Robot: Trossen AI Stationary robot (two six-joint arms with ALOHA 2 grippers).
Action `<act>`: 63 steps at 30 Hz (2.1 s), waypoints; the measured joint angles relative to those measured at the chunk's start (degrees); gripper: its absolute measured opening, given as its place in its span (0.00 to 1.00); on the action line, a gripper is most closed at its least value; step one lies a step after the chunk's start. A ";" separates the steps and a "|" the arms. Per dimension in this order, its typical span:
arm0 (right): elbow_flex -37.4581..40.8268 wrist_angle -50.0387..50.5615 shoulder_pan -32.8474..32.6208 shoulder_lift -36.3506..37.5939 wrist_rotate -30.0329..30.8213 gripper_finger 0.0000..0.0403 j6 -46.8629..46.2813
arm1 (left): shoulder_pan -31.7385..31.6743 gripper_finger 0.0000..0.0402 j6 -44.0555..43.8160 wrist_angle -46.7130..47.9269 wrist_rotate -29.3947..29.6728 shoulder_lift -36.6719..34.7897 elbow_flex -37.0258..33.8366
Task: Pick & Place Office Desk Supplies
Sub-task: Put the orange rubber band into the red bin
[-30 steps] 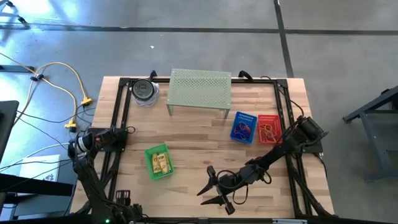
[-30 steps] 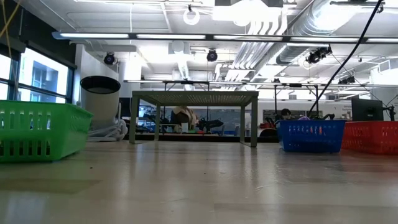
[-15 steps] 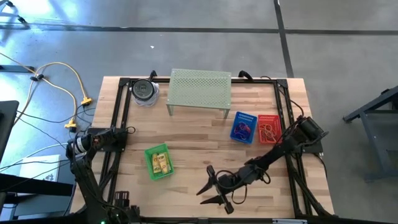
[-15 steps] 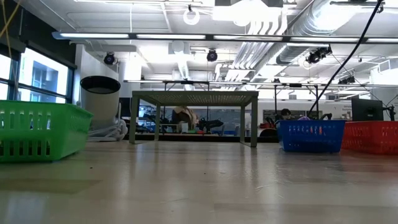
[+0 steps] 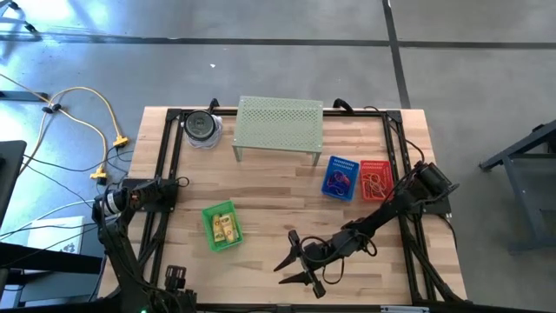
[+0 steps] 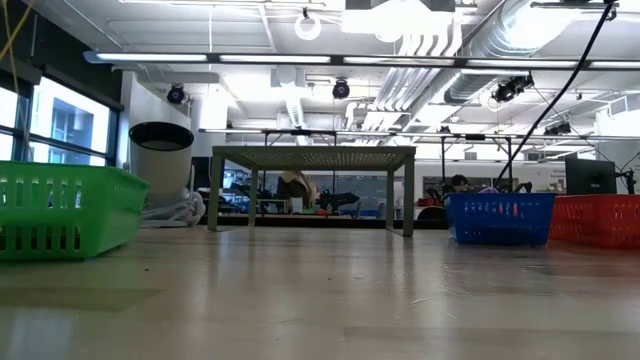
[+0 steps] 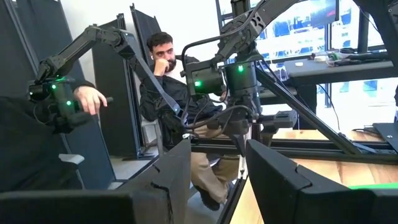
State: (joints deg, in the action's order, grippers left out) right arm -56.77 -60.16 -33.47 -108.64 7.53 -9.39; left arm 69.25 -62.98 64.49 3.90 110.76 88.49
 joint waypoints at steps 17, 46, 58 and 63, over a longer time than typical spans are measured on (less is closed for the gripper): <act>0.00 0.02 -0.31 0.04 0.00 0.35 0.00 | 1.57 0.58 5.92 0.03 3.56 0.04 -0.61; -0.02 1.57 -1.82 0.09 -0.02 0.35 -2.80 | 2.15 0.58 12.15 0.61 6.29 0.09 -7.06; -0.02 1.68 -2.10 0.09 -0.02 0.35 -3.41 | 2.12 0.58 12.11 -0.54 6.55 0.09 -7.25; -0.02 1.68 -2.54 0.09 0.00 0.35 -3.41 | 2.09 0.58 11.59 -2.86 6.77 0.07 -9.39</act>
State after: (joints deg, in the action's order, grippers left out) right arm -56.80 -58.48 -36.01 -108.55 7.53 -12.80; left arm 71.34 -51.39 61.63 10.68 110.83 79.10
